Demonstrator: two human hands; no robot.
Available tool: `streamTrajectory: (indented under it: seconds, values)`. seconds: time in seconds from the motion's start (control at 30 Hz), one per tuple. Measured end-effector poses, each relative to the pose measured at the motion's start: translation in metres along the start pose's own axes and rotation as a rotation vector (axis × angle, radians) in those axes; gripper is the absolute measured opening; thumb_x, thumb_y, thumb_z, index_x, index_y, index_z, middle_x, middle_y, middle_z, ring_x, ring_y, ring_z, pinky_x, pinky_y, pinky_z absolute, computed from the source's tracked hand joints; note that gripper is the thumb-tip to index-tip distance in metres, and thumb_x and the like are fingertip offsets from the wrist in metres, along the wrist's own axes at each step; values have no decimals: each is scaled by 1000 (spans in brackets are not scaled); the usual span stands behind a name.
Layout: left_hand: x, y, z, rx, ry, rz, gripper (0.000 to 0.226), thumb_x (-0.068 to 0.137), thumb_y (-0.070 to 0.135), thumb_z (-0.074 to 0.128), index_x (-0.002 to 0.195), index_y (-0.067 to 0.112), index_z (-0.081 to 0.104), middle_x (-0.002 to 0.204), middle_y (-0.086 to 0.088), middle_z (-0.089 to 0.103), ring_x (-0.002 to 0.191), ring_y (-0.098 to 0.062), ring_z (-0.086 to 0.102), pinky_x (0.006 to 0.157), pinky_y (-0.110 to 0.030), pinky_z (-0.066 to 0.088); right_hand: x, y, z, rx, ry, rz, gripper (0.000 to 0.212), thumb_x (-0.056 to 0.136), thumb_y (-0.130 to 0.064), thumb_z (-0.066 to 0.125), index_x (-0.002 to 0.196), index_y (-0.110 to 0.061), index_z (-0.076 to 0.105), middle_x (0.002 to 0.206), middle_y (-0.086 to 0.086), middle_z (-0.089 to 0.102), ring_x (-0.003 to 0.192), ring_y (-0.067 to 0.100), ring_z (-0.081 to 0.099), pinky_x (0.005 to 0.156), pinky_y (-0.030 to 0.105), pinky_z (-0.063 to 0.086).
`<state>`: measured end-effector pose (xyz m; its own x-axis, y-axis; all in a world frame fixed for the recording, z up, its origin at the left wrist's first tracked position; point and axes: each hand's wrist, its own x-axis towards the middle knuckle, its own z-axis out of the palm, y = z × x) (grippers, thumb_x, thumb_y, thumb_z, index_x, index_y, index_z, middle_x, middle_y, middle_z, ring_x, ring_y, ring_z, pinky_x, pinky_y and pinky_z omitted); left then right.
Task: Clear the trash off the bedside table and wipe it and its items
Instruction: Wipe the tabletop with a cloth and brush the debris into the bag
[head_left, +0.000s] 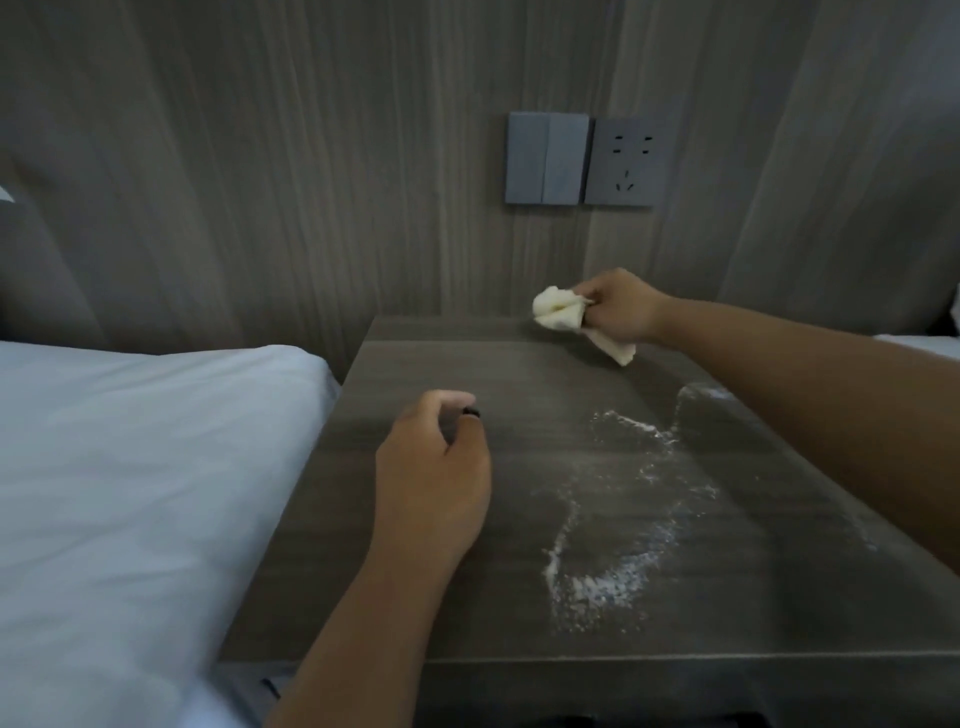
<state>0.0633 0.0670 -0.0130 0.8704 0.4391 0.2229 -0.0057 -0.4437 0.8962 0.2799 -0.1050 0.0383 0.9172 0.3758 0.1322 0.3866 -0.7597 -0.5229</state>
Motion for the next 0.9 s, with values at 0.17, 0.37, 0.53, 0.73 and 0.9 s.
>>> streamTrajectory:
  seconds: [0.17, 0.37, 0.53, 0.73, 0.9]
  values:
    - [10, -7, -9, -61, 35, -82, 19, 96, 26, 52, 109, 30, 64, 110, 11, 63, 90, -1, 57, 70, -14, 40, 65, -6, 46, -94, -23, 86, 38, 85, -27, 73, 121, -17, 68, 126, 8, 62, 110, 24, 60, 95, 34, 50]
    - [15, -2, -9, -130, -7, -137, 17, 96, 26, 50, 106, 32, 62, 102, 13, 62, 85, 4, 58, 64, -11, 40, 77, -17, 84, 77, 6, -5, 41, 83, -29, 75, 121, -15, 68, 130, 8, 61, 120, 21, 56, 108, 33, 41]
    - [14, 4, -12, -161, -4, -162, 18, 95, 26, 49, 103, 33, 64, 93, 10, 64, 81, -5, 61, 71, -26, 46, 19, -38, 75, 108, -138, -335, 26, 86, 1, 66, 112, 1, 68, 95, 0, 67, 88, -8, 60, 86, 1, 40]
    - [6, 4, -15, -93, 10, -126, 19, 96, 26, 49, 105, 29, 65, 89, 19, 58, 93, -7, 56, 80, -24, 39, -70, -41, 50, 153, -421, -357, 42, 83, 11, 62, 102, -26, 71, 104, 2, 57, 100, 16, 57, 91, 24, 46]
    - [10, 5, -18, -35, -35, -75, 26, 98, 33, 43, 115, 27, 62, 83, 21, 51, 82, -1, 49, 65, -18, 33, -66, -52, 24, 194, -392, -231, 34, 78, -5, 71, 79, -39, 75, 95, -13, 64, 91, 12, 61, 75, 21, 51]
